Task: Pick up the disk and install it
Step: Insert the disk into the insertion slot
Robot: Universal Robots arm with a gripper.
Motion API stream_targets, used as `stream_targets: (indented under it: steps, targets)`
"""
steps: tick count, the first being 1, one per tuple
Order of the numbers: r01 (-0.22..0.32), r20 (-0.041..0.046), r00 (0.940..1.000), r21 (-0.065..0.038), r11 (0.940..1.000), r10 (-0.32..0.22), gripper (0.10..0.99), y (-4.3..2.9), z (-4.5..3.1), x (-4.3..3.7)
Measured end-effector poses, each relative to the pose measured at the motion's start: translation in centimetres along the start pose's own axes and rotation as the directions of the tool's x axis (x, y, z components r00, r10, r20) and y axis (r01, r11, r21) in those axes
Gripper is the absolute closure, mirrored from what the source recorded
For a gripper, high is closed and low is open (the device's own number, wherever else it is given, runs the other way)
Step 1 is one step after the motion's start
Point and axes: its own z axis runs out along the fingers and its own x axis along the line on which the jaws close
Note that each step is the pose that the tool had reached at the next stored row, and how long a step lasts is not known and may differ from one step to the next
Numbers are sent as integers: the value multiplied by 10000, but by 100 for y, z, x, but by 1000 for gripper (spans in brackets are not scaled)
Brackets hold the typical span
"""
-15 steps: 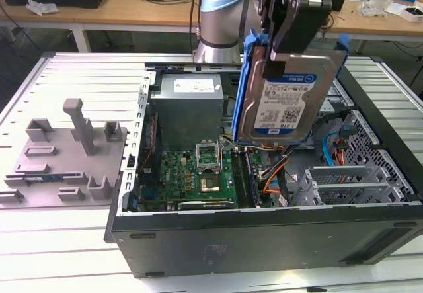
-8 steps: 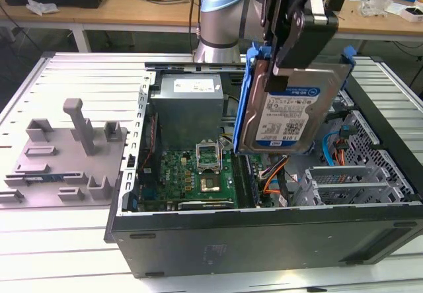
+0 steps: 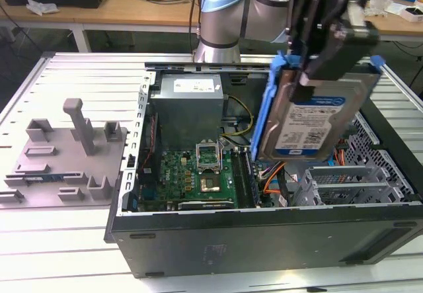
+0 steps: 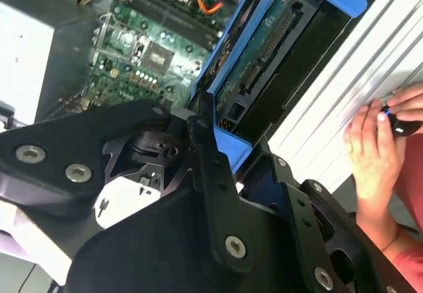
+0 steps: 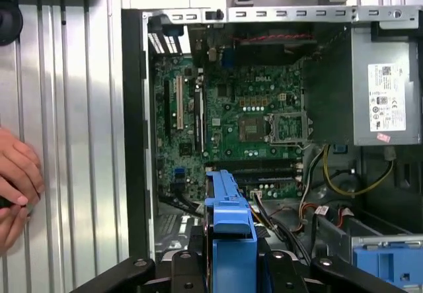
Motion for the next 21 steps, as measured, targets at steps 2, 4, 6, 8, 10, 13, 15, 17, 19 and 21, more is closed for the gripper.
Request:
stream_targets:
  steps: [2, 4, 6, 8, 10, 13, 15, 17, 19, 21]
  targets:
    - [-2, -1, 10000, -1, 10000, 2, 718, -116, -2, 24]
    - [0, -1, 10000, -1, 10000, 0, 718, -327, -4, 45]
    - [-1, 0, 10000, -1, 10000, 1, 718, -467, -5, 55]
    - [-2, 1, 10000, 0, 10000, 2, 718, -611, -5, 58]
    - [-1, 0, 10000, 0, 10000, 1, 718, -708, -5, 57]
    - [5, 0, 10000, -1, 10000, -5, 718, -803, -3, 56]
    - [4, -2, 10000, 0, 10000, -4, 718, -814, 6, 56]
    - [5, 0, 10000, 1, 10000, -5, 718, -822, 13, 55]
    - [4, 0, 10000, 2, 10000, -4, 718, -831, 20, 56]
    - [9, 0, 10000, 9, 10000, -9, 718, -844, 26, 55]
